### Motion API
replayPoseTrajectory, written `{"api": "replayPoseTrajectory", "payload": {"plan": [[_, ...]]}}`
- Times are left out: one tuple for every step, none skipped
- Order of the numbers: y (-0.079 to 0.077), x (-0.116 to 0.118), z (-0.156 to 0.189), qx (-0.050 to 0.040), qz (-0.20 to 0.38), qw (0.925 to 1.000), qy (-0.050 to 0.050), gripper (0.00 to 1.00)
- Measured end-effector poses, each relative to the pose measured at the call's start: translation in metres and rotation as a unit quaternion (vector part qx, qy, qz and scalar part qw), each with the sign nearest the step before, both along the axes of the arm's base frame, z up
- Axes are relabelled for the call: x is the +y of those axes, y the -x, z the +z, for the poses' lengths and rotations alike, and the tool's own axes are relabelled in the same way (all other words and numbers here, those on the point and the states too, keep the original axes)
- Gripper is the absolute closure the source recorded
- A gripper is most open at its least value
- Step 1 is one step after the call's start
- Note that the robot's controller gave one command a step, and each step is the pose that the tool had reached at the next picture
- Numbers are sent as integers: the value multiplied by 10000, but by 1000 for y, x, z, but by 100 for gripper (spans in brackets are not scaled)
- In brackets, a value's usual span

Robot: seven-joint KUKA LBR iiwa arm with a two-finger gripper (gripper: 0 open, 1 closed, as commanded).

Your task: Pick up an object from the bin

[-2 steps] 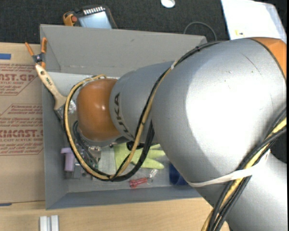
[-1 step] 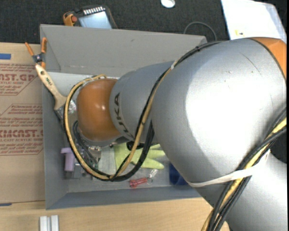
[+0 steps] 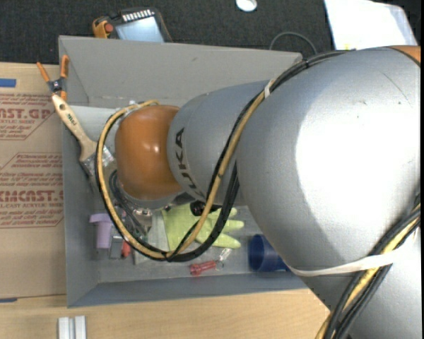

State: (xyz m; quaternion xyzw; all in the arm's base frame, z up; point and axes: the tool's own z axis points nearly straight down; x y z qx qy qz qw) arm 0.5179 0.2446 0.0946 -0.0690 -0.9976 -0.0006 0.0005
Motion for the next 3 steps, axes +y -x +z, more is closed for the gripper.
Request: {"api": "replayPoseTrajectory", "payload": {"plan": [[-1, 1, 25, -26, 3, 10000, -14, 100], [-1, 1, 40, -24, 4, 10000, -14, 100], [0, 1, 64, 8, 5, 10000, -3, 100]]}}
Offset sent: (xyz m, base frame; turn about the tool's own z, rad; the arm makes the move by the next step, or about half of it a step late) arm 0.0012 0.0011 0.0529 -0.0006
